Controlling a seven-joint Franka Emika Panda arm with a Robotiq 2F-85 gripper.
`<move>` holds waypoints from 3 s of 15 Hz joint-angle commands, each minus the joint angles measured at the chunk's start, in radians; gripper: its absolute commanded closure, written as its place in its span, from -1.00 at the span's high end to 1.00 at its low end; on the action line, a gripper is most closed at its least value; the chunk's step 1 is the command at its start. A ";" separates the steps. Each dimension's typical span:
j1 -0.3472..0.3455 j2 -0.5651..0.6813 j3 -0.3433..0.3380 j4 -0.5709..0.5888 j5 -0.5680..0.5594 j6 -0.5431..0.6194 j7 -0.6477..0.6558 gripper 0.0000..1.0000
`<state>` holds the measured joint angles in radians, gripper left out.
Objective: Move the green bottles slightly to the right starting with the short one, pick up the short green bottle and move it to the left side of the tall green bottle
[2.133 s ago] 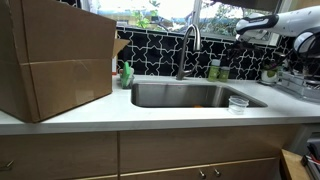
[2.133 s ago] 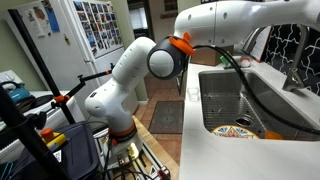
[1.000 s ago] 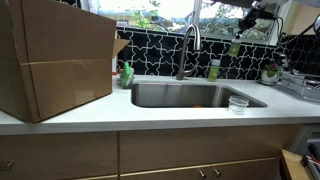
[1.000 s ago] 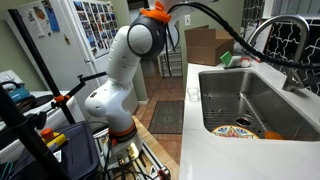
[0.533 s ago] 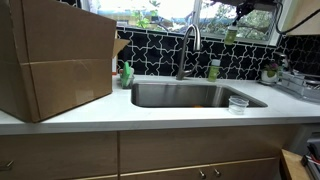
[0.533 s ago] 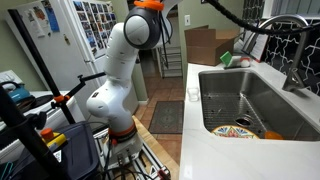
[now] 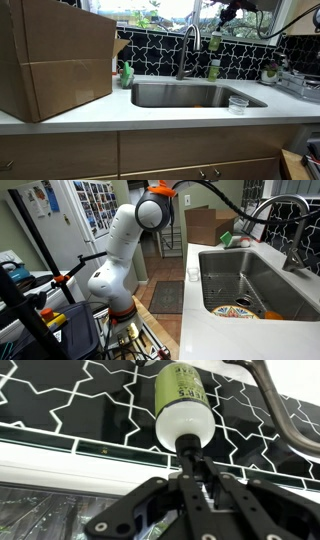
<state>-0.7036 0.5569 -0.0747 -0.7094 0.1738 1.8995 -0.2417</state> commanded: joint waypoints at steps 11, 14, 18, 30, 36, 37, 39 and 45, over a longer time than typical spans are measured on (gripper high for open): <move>-0.019 0.201 0.061 0.028 0.036 -0.023 -0.099 -0.92; -0.020 0.230 0.065 0.025 0.036 -0.022 -0.105 -0.92; -0.016 0.265 0.061 0.022 0.027 -0.015 -0.101 -0.92; -0.019 0.250 0.063 0.004 0.039 -0.007 -0.076 0.28; -0.026 0.114 0.071 -0.043 0.080 -0.039 -0.042 1.00; -0.016 0.089 0.047 -0.050 0.054 -0.056 0.005 1.00; 0.003 0.048 -0.004 -0.066 -0.006 -0.094 0.118 1.00; 0.008 0.035 -0.050 -0.040 -0.079 -0.141 0.229 1.00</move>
<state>-0.6955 0.5916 -0.1260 -0.7496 0.0931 1.7587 -0.0108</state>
